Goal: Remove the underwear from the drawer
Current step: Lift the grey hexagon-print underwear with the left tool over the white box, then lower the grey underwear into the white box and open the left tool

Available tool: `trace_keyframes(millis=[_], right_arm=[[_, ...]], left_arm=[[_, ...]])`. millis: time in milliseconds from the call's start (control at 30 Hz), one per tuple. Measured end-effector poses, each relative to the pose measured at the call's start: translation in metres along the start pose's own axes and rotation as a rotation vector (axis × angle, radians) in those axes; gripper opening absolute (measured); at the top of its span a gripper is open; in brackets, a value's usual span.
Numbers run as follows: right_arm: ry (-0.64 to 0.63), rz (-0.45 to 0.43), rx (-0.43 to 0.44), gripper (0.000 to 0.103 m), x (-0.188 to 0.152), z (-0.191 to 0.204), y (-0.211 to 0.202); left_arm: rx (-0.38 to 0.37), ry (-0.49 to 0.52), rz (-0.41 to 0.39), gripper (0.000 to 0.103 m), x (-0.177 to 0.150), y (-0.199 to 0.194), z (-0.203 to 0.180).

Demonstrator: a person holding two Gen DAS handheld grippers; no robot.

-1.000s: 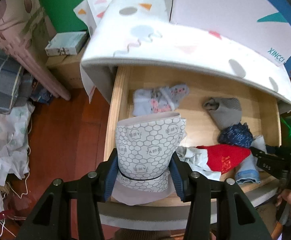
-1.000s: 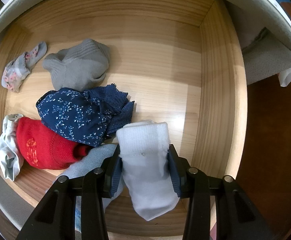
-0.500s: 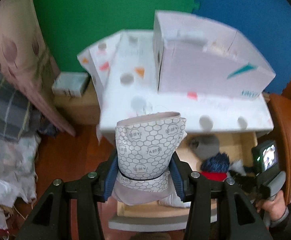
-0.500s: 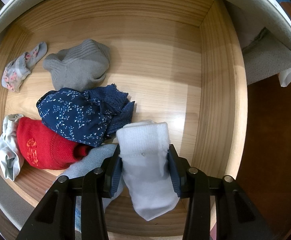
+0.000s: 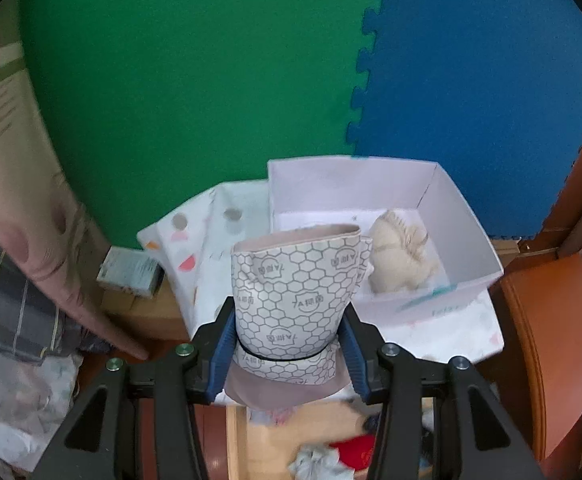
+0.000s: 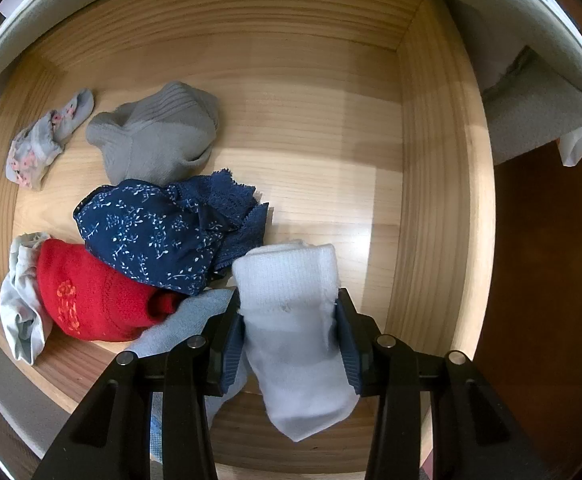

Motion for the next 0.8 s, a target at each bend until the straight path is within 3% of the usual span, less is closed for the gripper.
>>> trace_keyframes(millis=[333, 533, 700, 800], right_arm=[[0.007, -0.005, 0.004, 0.04, 0.002, -0.008, -0.001], [0.005, -0.002, 0.003, 0.04, 0.003, -0.009, -0.001], [0.007, -0.003, 0.002, 0.04, 0.003, -0.008, -0.003], [0.006, -0.003, 0.002, 0.04, 0.003, -0.008, -0.003]], left_arm=[[0.005, 0.037, 0.014, 0.049, 0.053, 0.06, -0.026], [-0.011, 0.036, 0.057, 0.049, 0.046, 0.1, -0.037], [0.035, 0.108, 0.118, 0.049, 0.027, 0.133, -0.048], [0.027, 0.09, 0.164, 0.049, 0.012, 0.152, -0.045]])
Point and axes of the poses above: each gripper's, at about its wrist camera, not at the fingertips, and y roughly the way its jaws point, z to its left, x to its top, the point moved 5 cm from there along y, roughly the way its jaws point, and after that the axes turned 1 degree about -y, right-handed, at the moved point
